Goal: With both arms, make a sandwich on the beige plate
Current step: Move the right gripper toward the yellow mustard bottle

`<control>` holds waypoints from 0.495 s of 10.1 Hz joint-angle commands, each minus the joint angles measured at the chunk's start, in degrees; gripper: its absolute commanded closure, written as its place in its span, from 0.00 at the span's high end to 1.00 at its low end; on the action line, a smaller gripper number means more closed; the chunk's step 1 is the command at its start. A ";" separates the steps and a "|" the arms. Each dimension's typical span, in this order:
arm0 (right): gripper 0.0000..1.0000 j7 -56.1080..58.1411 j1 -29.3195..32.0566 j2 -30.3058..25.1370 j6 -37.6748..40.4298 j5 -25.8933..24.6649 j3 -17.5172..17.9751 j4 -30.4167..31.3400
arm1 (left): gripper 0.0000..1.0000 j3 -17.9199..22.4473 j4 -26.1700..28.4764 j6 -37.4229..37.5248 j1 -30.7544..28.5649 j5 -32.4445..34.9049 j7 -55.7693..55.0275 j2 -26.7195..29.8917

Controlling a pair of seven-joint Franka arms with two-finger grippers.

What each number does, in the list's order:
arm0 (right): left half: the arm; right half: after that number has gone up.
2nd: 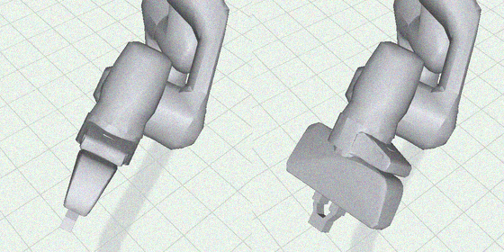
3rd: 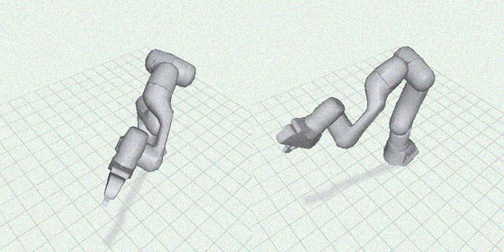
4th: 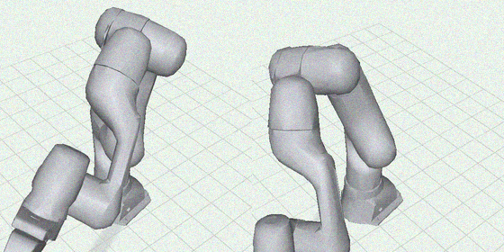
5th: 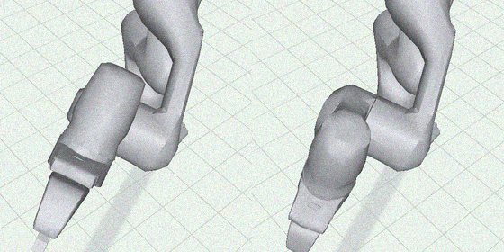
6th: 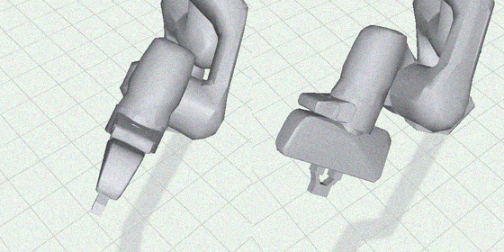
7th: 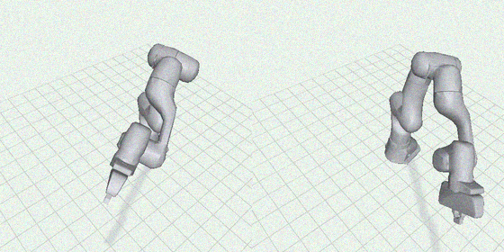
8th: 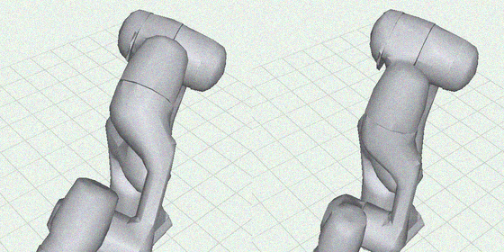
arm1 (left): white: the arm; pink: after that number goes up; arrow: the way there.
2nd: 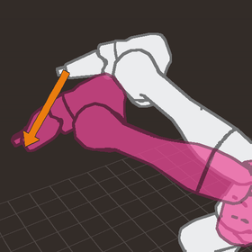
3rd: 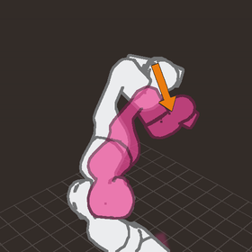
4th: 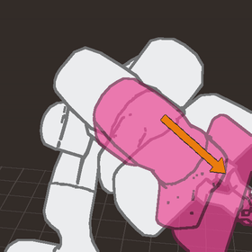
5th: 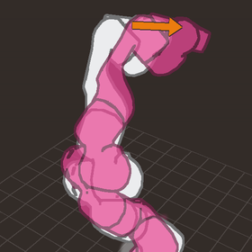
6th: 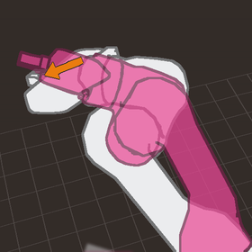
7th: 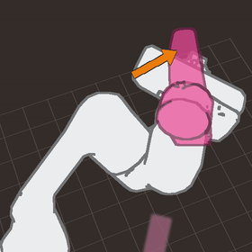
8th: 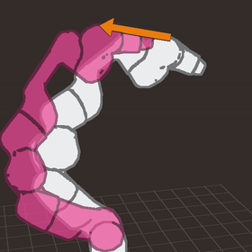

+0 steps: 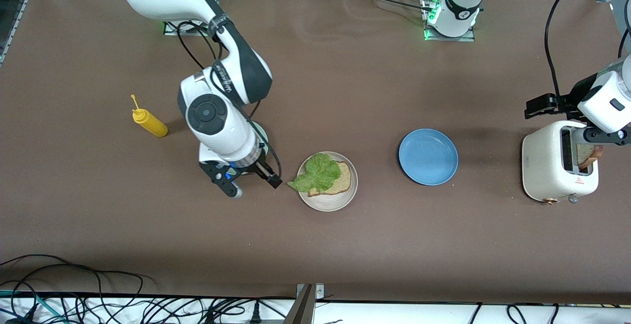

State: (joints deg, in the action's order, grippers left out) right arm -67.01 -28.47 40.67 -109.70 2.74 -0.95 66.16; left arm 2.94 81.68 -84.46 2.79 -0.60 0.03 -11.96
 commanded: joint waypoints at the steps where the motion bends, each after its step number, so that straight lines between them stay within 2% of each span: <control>1: 1.00 10.44 -0.10 -5.57 9.72 -3.51 -2.21 2.29 | 1.00 -0.12 -0.30 -0.35 -0.06 1.12 0.06 -0.08; 3: 1.00 18.48 -0.19 -12.94 13.97 -7.22 -3.27 9.82 | 1.00 -0.12 -0.30 -0.44 -0.06 1.12 0.06 -0.08; 5: 1.00 25.74 3.31 -23.73 14.16 -7.49 -3.19 22.98 | 1.00 -0.12 -0.29 -0.44 0.03 1.12 0.06 -0.17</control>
State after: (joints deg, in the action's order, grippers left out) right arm -46.53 -27.46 27.17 -94.39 -3.84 -4.60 75.79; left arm 2.95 81.71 -84.54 2.77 -0.60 0.03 -12.04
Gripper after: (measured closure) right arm 0.000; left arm 0.000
